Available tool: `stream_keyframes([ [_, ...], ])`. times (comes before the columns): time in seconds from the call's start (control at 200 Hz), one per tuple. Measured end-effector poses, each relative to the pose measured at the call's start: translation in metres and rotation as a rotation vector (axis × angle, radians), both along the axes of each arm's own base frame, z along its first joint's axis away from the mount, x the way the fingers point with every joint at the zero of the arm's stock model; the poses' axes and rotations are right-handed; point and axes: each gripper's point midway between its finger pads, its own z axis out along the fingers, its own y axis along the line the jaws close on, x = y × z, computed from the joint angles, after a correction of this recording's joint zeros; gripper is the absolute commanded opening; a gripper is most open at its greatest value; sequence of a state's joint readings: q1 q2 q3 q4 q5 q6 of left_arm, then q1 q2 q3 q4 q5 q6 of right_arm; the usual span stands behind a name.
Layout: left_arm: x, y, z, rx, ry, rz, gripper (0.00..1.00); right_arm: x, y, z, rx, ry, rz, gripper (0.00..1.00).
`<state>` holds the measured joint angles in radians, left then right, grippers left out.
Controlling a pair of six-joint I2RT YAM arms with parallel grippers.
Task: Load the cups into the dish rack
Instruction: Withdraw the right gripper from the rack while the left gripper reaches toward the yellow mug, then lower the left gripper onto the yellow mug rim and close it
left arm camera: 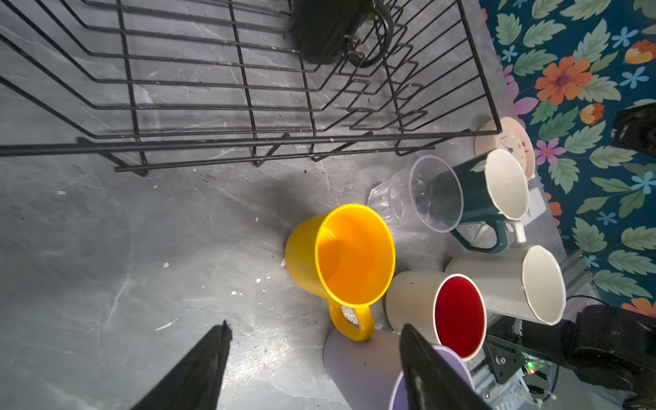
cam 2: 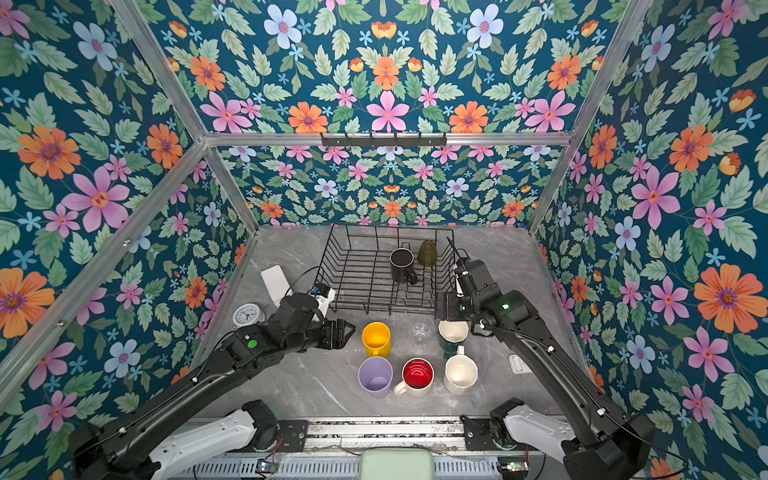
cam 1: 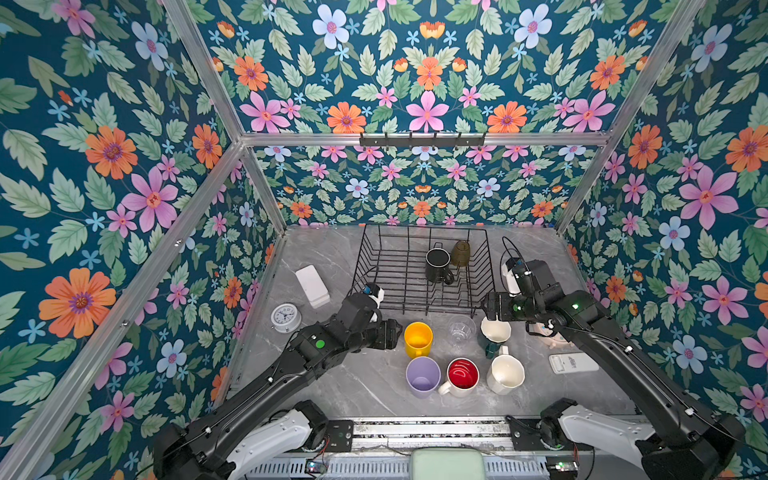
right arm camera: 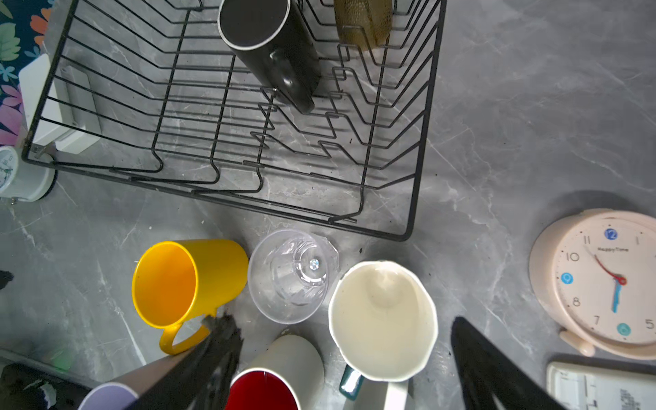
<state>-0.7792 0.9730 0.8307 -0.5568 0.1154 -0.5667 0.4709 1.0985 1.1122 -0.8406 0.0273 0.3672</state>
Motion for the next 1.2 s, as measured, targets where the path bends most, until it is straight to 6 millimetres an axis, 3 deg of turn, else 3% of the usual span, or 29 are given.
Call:
stream_keyframes([
  [0.49,0.000,-0.021,-0.038,0.033,0.131,-0.032,0.65,-0.012,-0.002,-0.002,0.029,-0.004,0.008,0.91],
  [0.855,0.018,-0.034,-0.051,0.070,0.133,-0.016,0.61,-0.017,-0.004,0.003,0.040,-0.025,0.009,0.91],
  [1.2,0.020,-0.042,-0.068,0.117,0.156,-0.027,0.54,-0.023,-0.007,0.005,0.039,-0.025,0.009,0.91],
])
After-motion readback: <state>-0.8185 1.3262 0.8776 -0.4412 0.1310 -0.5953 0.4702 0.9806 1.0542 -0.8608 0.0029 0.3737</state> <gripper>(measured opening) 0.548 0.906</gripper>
